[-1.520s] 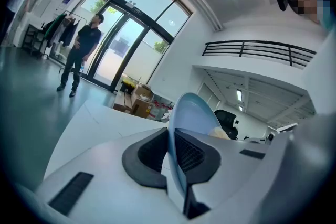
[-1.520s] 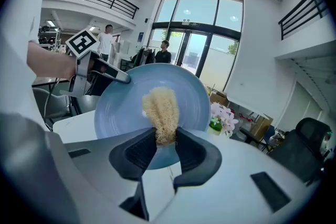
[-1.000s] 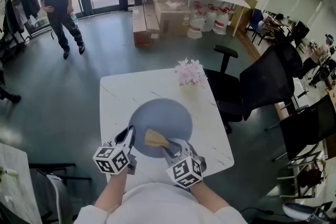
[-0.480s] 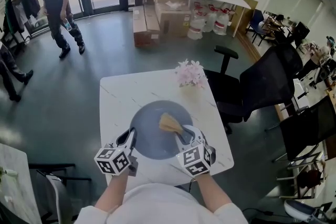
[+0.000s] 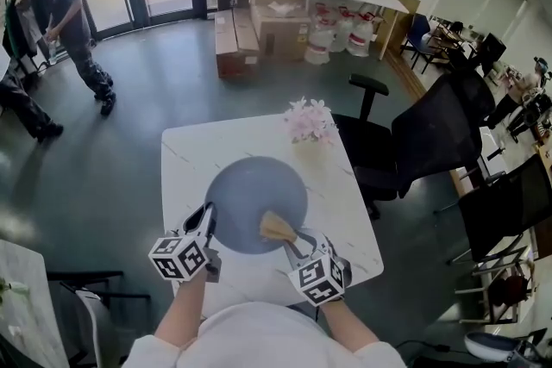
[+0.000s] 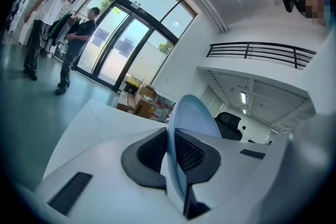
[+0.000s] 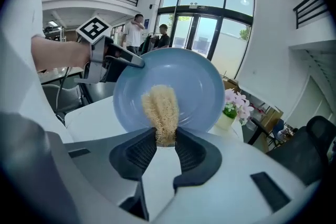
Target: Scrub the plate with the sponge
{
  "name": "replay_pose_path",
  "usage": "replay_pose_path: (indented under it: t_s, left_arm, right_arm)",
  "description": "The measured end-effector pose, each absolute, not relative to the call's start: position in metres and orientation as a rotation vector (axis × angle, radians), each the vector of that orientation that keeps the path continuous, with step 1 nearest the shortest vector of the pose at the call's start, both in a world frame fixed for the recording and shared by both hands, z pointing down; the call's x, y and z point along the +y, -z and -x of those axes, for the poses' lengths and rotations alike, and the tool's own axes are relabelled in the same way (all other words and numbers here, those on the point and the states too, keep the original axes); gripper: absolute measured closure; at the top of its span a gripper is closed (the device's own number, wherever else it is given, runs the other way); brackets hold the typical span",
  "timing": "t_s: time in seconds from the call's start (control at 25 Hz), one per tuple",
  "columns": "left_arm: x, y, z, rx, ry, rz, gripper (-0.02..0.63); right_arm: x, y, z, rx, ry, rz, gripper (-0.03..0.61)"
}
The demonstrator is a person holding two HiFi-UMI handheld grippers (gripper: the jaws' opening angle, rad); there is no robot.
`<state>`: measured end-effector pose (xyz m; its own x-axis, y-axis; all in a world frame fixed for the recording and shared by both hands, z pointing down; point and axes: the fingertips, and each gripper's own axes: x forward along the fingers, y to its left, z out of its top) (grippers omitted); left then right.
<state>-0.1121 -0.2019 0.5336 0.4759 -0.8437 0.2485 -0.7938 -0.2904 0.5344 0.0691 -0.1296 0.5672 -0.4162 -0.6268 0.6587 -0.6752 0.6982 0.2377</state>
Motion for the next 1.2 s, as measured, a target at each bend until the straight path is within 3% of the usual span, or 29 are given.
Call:
replay_pose_path:
  t_s: [0.48, 0.84, 1.2]
  left_arm:
    - [-0.182, -0.542, 0.087, -1.296, 0.004, -2.194, 0.571]
    - [-0.177, -0.548, 0.08, -1.258, 0.0, -2.189, 0.571]
    - [-0.199, -0.547, 0.096, -1.296, 0.072, -2.134, 0.571]
  right_arm:
    - [-0.152, -0.54, 0.0, -2.242, 0.116, -0.82, 0.459]
    - [-0.196, -0.52, -0.069, -2.114, 0.091, -1.024, 0.459]
    - [-0.161, -0.557, -0.114, -2.039, -0.111, -1.085, 0.459]
